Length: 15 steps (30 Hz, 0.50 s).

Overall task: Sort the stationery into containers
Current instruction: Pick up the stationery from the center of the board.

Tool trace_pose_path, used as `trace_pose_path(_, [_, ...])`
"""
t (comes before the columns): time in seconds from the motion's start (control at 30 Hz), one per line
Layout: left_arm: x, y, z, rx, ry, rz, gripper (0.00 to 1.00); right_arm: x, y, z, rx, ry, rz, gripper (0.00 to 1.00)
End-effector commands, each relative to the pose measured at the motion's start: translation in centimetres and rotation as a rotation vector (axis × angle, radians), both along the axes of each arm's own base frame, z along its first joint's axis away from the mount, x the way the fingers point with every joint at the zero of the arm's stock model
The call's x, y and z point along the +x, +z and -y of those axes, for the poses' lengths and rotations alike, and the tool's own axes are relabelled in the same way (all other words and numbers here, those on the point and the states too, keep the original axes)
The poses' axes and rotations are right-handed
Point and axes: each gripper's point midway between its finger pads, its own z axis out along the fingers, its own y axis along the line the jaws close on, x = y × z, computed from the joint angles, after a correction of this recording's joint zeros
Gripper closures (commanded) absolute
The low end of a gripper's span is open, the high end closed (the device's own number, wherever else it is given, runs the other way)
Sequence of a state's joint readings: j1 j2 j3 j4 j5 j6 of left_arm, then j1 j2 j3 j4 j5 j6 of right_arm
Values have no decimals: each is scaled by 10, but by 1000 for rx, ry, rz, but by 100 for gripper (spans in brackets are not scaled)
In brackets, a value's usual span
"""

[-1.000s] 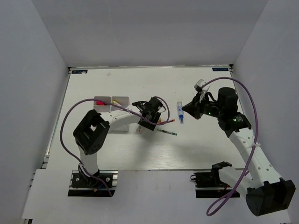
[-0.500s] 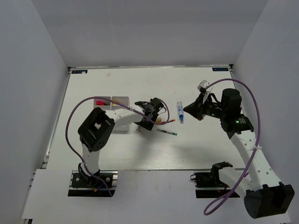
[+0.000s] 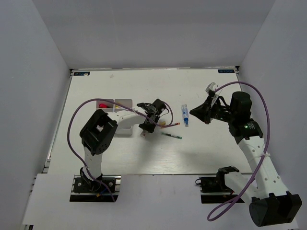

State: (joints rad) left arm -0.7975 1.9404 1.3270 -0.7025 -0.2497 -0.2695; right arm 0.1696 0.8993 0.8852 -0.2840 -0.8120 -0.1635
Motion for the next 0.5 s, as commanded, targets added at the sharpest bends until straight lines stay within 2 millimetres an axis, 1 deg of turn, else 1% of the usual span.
trace_pose_path(0.0, [-2, 22, 19, -100, -44, 11, 74, -4, 7, 0, 25, 18, 26, 90])
trace_pose_path(0.03, [-6, 33, 25, -123, -71, 26, 77, -6, 8, -1, 26, 26, 23, 90])
trace_pose_path(0.07, [-6, 41, 27, -143, -75, 34, 80, -6, 7, 0, 27, 23, 25, 90])
trace_pose_path(0.1, [-5, 53, 35, -191, -88, 44, 81, -6, 9, 0, 29, 24, 29, 90])
trace_pose_path(0.13, [-6, 62, 37, -215, -93, 54, 83, -8, 8, 0, 32, 31, 23, 90])
trace_pose_path(0.17, [-3, 86, 40, -265, -97, 105, 85, -7, 9, 2, 31, 23, 27, 90])
trace_pose_path(0.2, [1, 100, 39, -279, -89, 149, 88, -8, 10, 0, 33, 33, 31, 92])
trace_pose_path(0.23, [0, 108, 35, -294, -57, 170, 96, -8, 10, 1, 34, 29, 30, 92])
trace_pose_path(0.27, [4, 132, 30, -331, -31, 248, 100, -9, 11, 1, 35, 32, 34, 93])
trace_pose_path(0.3, [5, 137, 21, -340, -16, 273, 100, -8, 10, 2, 34, 29, 33, 93])
trace_pose_path(0.33, [6, 150, 22, -387, 10, 314, 100, -9, 11, 2, 37, 34, 37, 93])
trace_pose_path(0.37, [12, 161, 11, -391, 52, 370, 100, -9, 11, 1, 38, 36, 34, 93])
trace_pose_path(0.4, [11, 186, 1, -434, 81, 441, 100, -10, 11, 0, 37, 40, 34, 93])
trace_pose_path(0.43, [9, 185, -8, -436, 126, 466, 100, -11, 12, 1, 38, 38, 38, 93])
trace_pose_path(0.47, [15, 193, -22, -433, 187, 527, 100, -10, 12, 1, 38, 37, 40, 93])
